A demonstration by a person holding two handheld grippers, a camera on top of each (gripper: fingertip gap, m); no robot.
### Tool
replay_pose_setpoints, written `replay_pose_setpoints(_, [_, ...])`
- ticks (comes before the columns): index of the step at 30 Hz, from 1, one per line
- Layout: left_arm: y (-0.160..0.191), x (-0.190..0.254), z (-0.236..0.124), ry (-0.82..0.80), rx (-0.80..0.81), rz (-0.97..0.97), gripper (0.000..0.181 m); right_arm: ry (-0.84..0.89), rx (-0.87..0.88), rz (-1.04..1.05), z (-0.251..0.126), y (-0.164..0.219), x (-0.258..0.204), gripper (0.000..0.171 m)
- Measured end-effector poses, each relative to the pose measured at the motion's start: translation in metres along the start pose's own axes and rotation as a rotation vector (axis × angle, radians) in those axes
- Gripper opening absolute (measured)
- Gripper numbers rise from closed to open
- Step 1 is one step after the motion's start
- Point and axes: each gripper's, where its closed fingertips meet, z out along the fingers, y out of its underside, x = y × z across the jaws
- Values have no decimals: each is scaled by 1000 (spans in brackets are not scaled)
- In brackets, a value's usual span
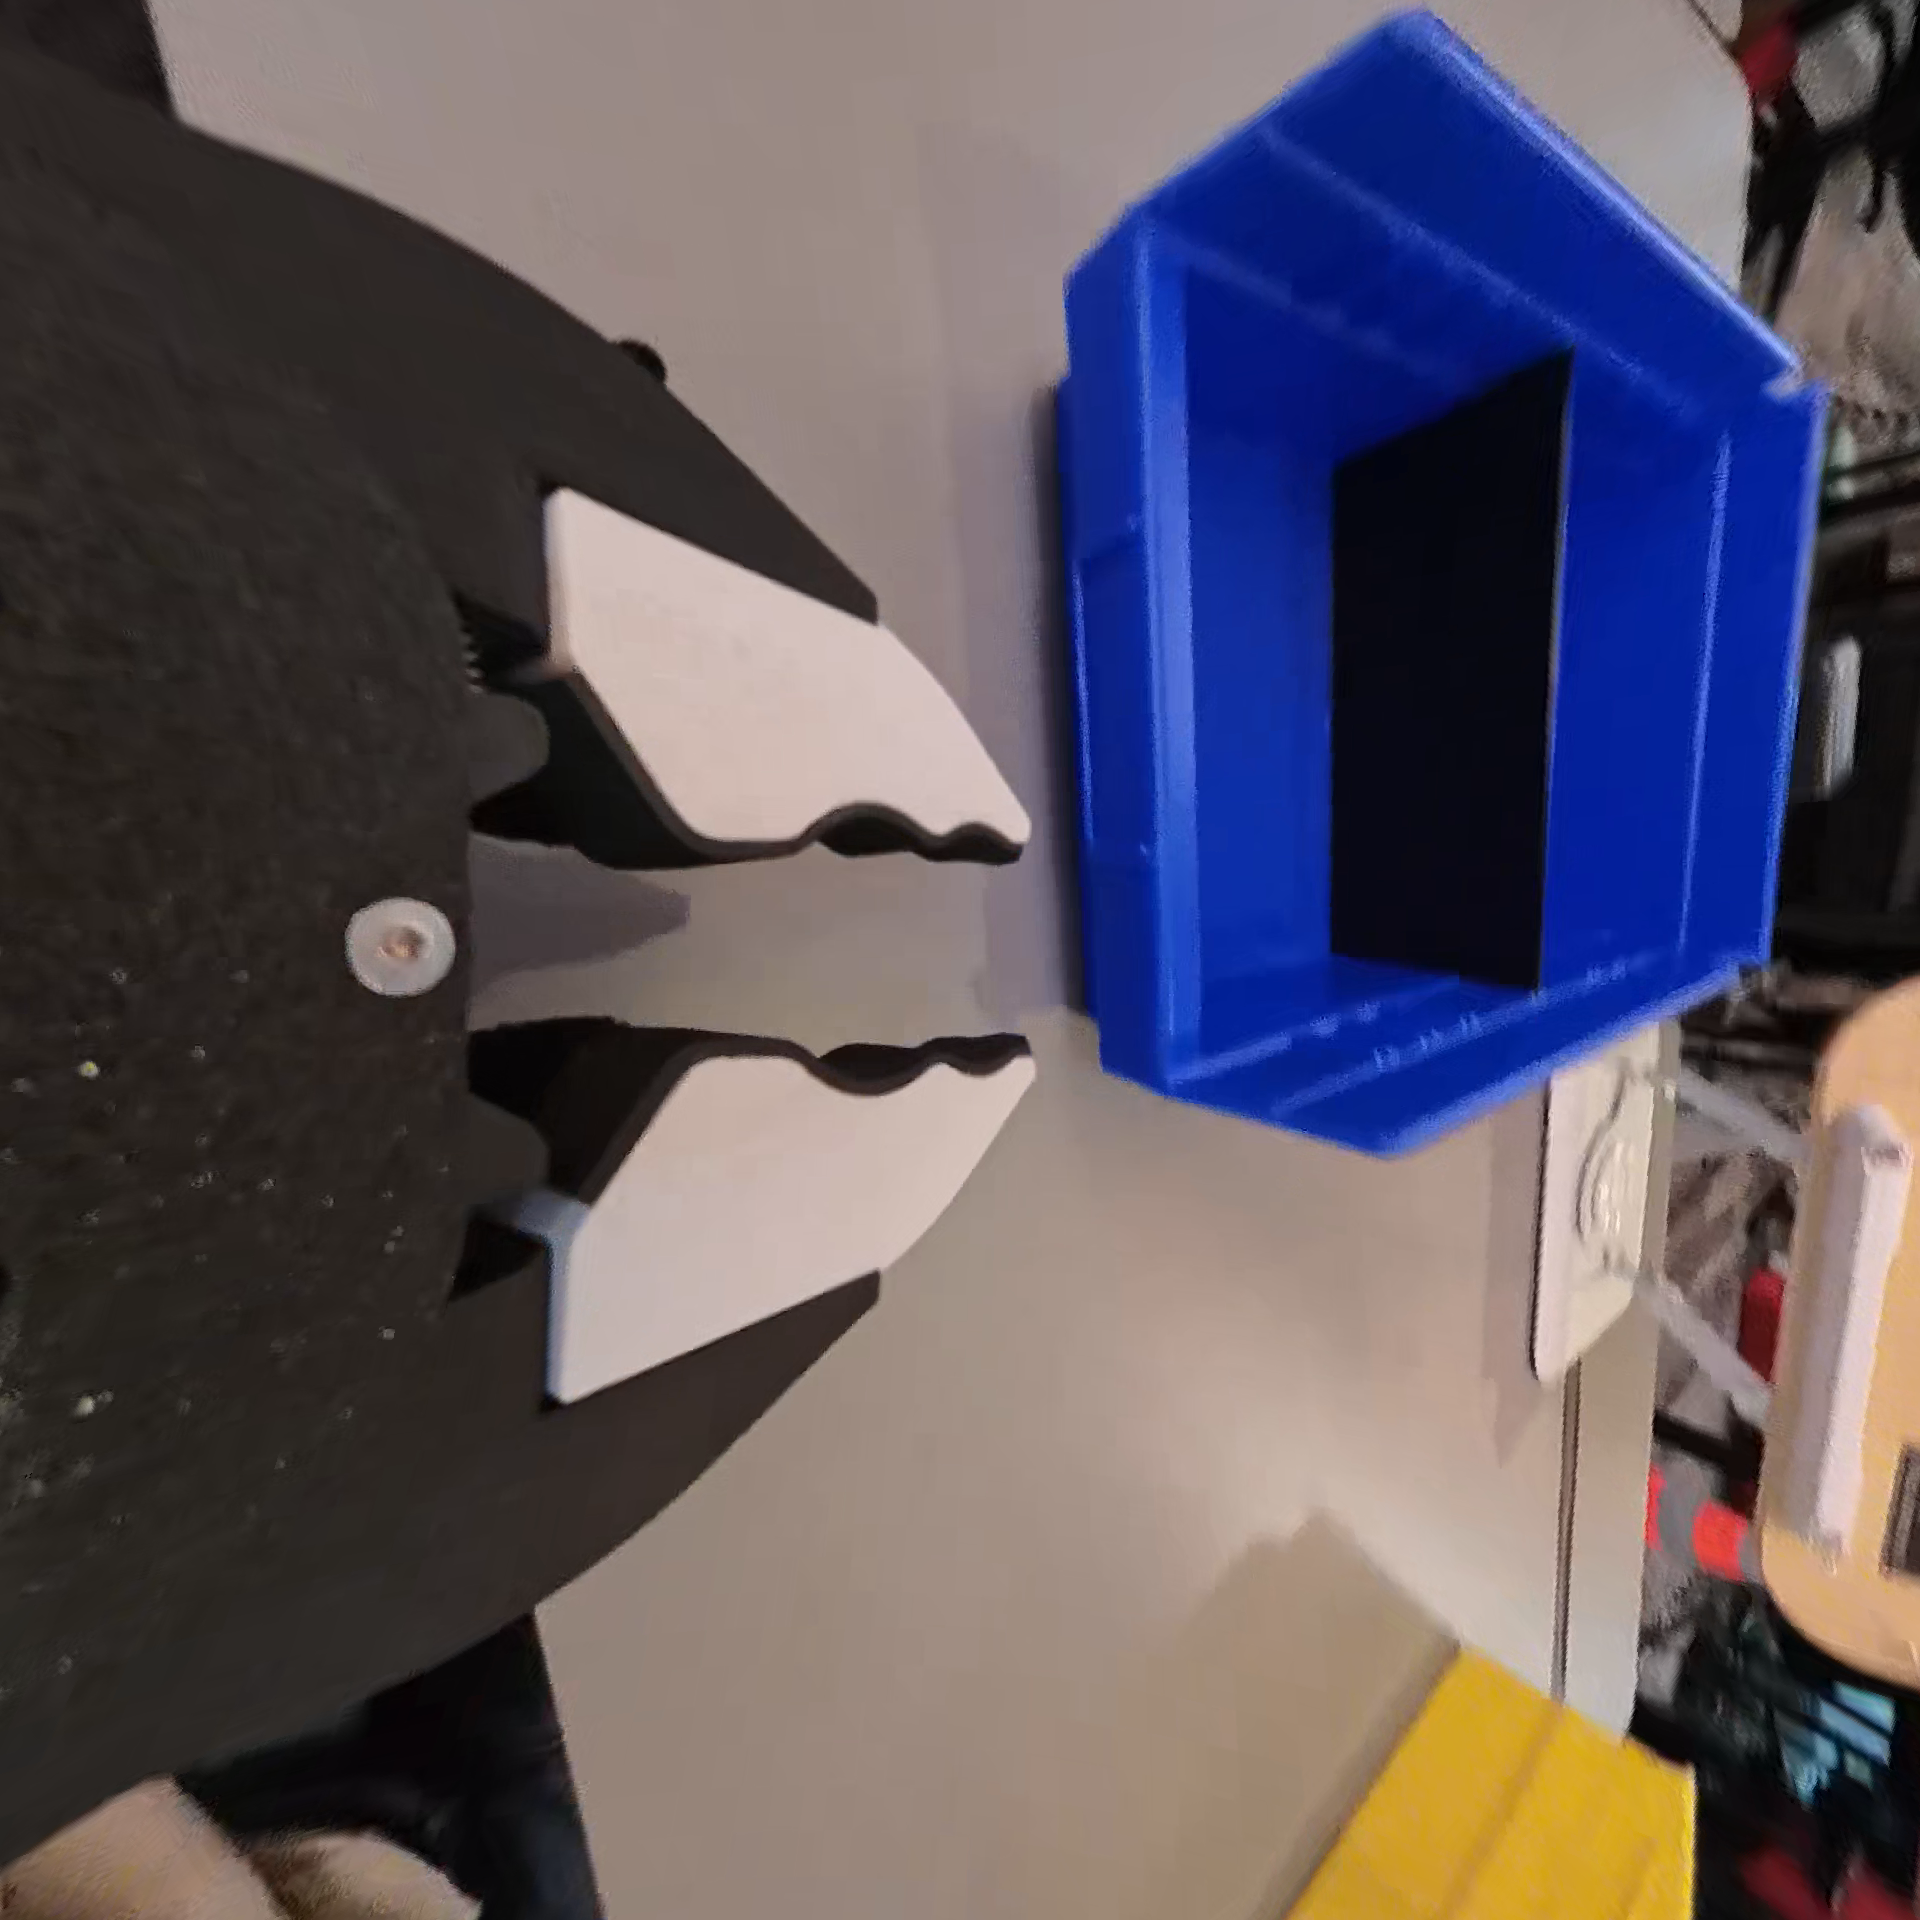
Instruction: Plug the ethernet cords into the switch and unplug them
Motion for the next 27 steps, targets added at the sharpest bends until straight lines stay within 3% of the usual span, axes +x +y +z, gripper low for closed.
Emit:
replay_pose_setpoints(6, [0, 26, 0, 75, -4, 48, 41, 54, -32, -99, -5, -4, 3, 50])
replay_pose_setpoints(9, [-8, 20, -3, 40, -2, 88, 60, 74, -41, -130, -8, -5, 5, 50])
replay_pose_setpoints(13, [-25, 12, -9, 5, 113, 46, 55, 50, -41, -113, -7, -2, 1, 50])
replay_pose_setpoints(18, [-16, -4, 4, -60, 90, 108, 54, 35, -45, -136, -6, -1, -5, 51])
replay_pose_setpoints(23, [-17, 13, 6, 33, 109, 58, 70, 33, -50, -136, -2, -1, -5, 51])
replay_pose_setpoints(27, [-10, 20, 5, 44, 57, 73, 60, 8, -31, -147, -4, -2, -16, 51])
